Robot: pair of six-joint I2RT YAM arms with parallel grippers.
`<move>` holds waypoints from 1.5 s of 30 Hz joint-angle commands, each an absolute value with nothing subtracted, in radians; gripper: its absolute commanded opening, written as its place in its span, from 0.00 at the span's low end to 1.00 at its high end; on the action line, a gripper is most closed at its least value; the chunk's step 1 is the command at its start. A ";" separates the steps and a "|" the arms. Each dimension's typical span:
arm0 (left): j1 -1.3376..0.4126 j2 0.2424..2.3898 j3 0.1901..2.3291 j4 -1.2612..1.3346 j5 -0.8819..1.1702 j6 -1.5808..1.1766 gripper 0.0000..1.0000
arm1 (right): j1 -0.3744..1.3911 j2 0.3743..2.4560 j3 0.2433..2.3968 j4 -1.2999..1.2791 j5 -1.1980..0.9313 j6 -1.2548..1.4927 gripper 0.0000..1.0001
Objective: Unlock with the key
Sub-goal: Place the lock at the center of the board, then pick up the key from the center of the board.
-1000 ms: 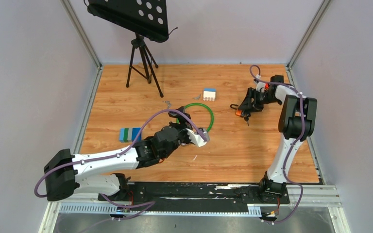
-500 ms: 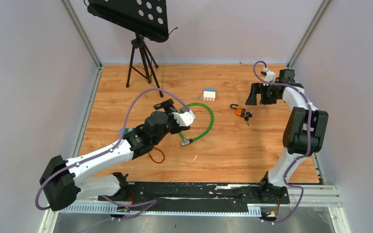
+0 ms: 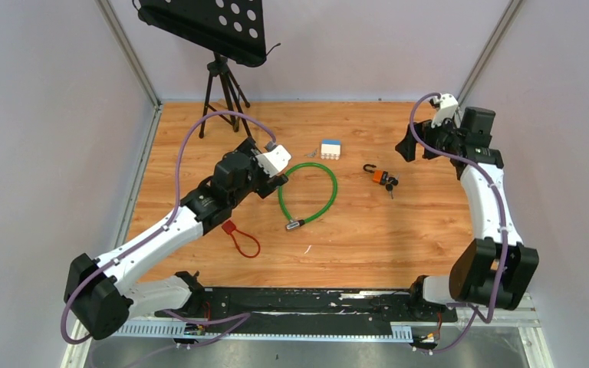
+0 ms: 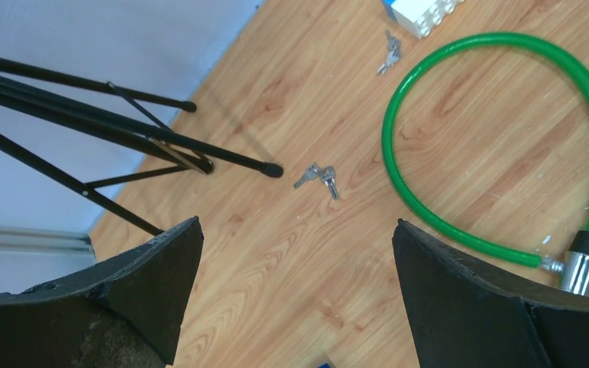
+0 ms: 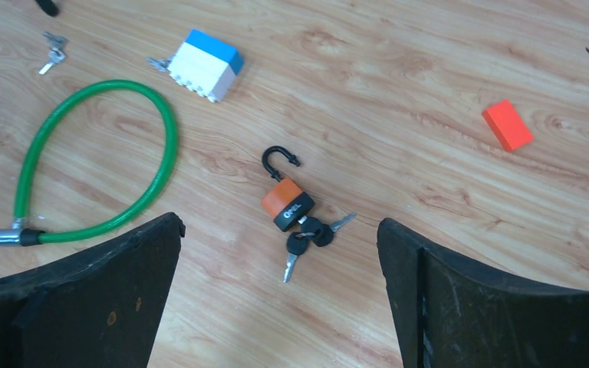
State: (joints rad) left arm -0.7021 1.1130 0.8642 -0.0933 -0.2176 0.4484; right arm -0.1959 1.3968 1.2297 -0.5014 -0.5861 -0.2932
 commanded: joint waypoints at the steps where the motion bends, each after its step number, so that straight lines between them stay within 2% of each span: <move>1: -0.675 1.147 0.883 -0.147 -0.188 0.409 1.00 | -0.199 1.278 1.169 -0.418 -0.680 -0.213 1.00; 10: -0.640 1.090 0.774 -0.064 -0.112 0.332 1.00 | -0.204 1.165 1.125 -0.471 -0.602 -0.091 1.00; 20: -0.641 1.068 0.744 -0.152 -0.065 0.393 1.00 | -0.197 1.141 1.071 -0.472 -0.899 -0.124 1.00; 25: -0.640 1.081 0.721 -0.169 0.015 0.476 1.00 | -0.127 1.088 1.012 -0.446 -0.855 -0.182 1.00; 32: -0.663 1.300 0.875 -0.354 0.176 0.556 1.00 | -0.101 0.971 0.953 -0.416 -0.785 -0.209 1.00; 40: -0.759 1.507 0.948 -0.336 0.022 0.541 1.00 | -0.101 0.963 0.950 -0.417 -0.818 -0.205 1.00; 45: -0.776 1.544 0.946 -0.313 -0.037 0.524 1.00 | -0.101 0.962 0.951 -0.420 -0.832 -0.205 1.00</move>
